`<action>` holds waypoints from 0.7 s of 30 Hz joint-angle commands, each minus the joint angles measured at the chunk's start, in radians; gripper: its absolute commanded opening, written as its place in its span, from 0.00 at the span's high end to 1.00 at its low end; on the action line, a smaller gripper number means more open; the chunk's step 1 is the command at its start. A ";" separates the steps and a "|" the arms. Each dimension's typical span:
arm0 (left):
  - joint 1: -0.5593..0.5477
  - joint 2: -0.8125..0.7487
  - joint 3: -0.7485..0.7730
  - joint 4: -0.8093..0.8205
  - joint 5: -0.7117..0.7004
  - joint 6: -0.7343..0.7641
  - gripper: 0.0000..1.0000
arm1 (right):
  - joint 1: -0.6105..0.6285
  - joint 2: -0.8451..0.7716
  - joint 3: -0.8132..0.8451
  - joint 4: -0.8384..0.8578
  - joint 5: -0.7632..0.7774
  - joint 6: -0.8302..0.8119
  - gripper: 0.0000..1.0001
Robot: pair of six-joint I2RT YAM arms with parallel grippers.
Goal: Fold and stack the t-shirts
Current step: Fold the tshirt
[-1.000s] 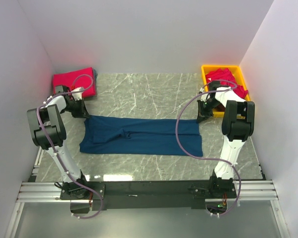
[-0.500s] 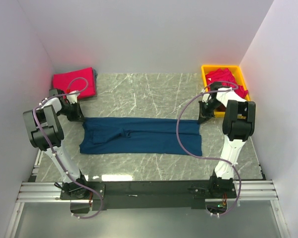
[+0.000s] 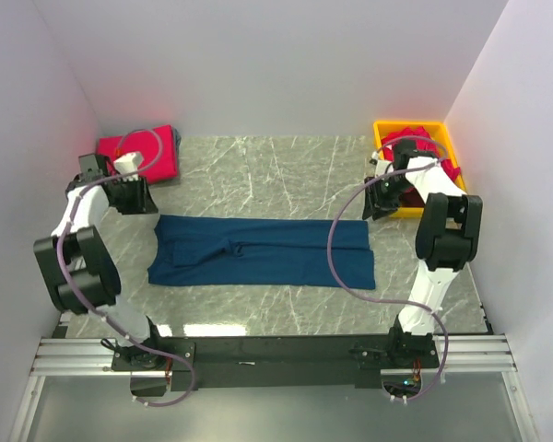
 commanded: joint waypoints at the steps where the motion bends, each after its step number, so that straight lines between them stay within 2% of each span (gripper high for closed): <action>1: -0.075 -0.083 -0.080 -0.021 0.015 0.019 0.57 | 0.058 -0.094 -0.005 -0.028 -0.059 -0.044 0.55; 3: -0.136 -0.100 -0.147 -0.003 0.003 0.008 0.60 | 0.128 -0.089 -0.026 -0.036 -0.065 -0.047 0.62; 6: -0.186 -0.093 -0.212 0.008 -0.012 -0.006 0.64 | 0.203 -0.069 -0.063 -0.024 -0.056 -0.044 0.66; 8: -0.227 -0.082 -0.244 0.006 -0.023 -0.005 0.64 | 0.225 -0.040 -0.072 -0.014 -0.025 -0.044 0.67; 12: -0.280 -0.054 -0.261 0.002 -0.134 0.008 0.65 | 0.236 0.015 -0.080 -0.010 0.035 -0.051 0.68; 16: -0.276 0.062 -0.221 -0.012 -0.227 0.022 0.66 | 0.239 0.055 -0.103 -0.004 0.037 -0.055 0.70; 21: -0.278 0.225 -0.076 -0.011 -0.266 0.032 0.69 | 0.275 0.058 -0.143 -0.016 0.018 -0.053 0.72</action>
